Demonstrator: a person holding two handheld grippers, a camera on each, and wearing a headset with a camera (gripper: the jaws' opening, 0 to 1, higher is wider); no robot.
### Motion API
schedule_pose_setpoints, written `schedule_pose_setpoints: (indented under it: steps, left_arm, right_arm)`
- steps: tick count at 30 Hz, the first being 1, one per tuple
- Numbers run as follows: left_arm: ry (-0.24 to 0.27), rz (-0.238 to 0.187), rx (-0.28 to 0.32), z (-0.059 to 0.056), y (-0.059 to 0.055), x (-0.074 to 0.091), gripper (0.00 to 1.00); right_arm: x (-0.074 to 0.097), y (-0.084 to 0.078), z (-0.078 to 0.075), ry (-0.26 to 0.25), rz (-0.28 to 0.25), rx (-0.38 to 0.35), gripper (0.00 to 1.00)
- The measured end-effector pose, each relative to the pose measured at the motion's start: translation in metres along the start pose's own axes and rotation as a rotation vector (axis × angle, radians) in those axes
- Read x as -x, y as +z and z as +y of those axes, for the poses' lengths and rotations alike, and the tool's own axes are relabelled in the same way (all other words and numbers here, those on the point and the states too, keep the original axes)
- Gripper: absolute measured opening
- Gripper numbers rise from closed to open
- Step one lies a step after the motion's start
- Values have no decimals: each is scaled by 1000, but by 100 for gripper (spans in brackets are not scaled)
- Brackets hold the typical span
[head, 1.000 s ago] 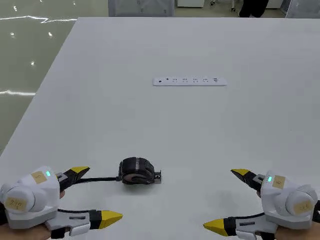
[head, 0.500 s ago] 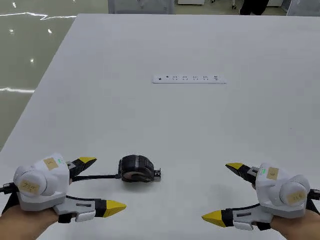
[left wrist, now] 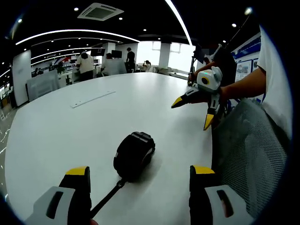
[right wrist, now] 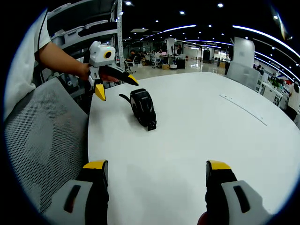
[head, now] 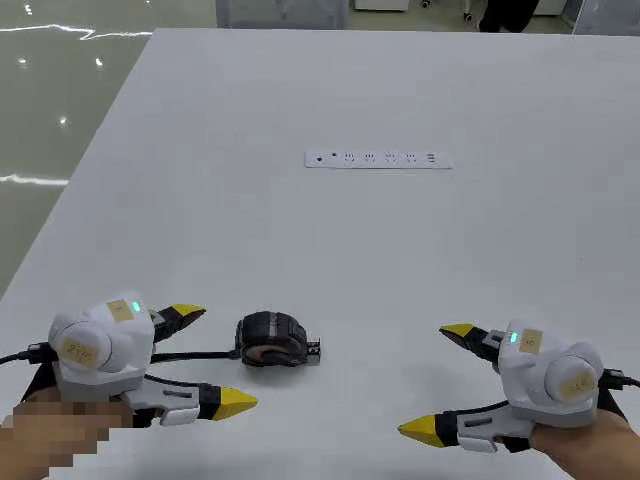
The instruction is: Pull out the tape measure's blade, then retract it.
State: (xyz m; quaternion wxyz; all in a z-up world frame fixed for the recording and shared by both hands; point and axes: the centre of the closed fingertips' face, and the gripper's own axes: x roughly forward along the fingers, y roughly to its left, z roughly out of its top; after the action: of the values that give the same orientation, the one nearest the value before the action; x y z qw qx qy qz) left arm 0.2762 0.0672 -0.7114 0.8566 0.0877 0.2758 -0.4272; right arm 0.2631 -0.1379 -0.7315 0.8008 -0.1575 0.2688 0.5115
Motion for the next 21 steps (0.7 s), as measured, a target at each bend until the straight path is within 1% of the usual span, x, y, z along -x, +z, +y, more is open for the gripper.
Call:
schedule_pose_setpoints:
  steps: [5, 7, 10, 17, 21]
  left_arm:
    - [-6, 7, -2, 2, 2, -5, 82]
    - [-13, 13, -12, 3, 1, -8, 81]
    - [-25, 27, -24, 6, -2, -13, 79]
    - [-27, 33, -48, 14, 2, -17, 77]
    - [-33, 42, -52, 17, 1, -20, 76]
  right_arm:
    - [-2, 2, -1, 12, -4, -2, 79]
    - [-4, 3, -3, 5, -6, 4, 80]
    - [-6, 5, -4, 10, -9, 1, 79]
    - [-10, 5, -3, 25, 0, -3, 78]
    - [-12, 6, -1, 32, 1, -4, 77]
